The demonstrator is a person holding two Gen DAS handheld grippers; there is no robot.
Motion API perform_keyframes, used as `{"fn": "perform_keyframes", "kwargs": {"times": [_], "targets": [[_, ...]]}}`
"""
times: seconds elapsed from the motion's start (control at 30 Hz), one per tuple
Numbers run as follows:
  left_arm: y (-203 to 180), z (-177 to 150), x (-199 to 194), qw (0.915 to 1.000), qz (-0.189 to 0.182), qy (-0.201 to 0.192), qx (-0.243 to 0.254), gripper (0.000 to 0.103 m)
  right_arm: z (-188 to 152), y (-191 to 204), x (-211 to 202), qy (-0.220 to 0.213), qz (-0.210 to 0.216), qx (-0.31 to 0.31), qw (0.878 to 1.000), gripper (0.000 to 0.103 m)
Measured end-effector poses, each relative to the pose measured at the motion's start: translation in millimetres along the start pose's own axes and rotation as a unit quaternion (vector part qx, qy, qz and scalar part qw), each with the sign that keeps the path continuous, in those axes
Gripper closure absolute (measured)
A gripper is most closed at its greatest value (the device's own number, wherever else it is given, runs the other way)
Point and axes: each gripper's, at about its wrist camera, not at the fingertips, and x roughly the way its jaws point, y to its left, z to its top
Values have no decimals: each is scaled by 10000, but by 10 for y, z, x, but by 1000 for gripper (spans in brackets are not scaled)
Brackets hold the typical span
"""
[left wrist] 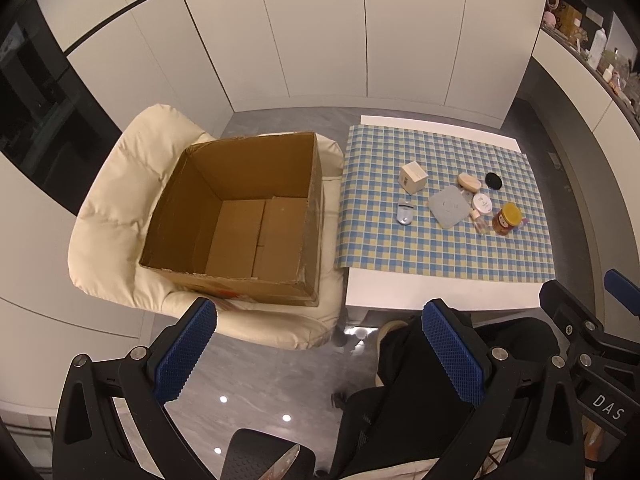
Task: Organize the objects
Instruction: 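Move both tools toward the checkered table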
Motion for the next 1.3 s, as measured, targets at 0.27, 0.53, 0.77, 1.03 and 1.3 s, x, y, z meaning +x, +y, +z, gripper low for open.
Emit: {"fn": "perform_keyframes", "kwargs": {"times": [0.27, 0.53, 0.77, 1.03, 1.3], "targets": [[-21, -6, -12, 9999, -101, 25, 19, 1, -7, -10, -12, -7, 37, 0, 10000, 0], [-32, 6, -57, 9999, -121, -22, -56, 1, -10, -17, -19, -1, 41, 12, 10000, 0], [-191, 11, -96, 10000, -33, -36, -51, 1, -19, -106, -25, -14, 44, 69, 10000, 0], [-395, -1, -157, 10000, -76, -41, -39, 1, -61, -341, -50, -48, 73, 123, 9999, 0], [-684, 23, -201, 9988, -478, -90, -114, 1, -112, -718, -41, -40, -1, 306, 9995, 0]]}}
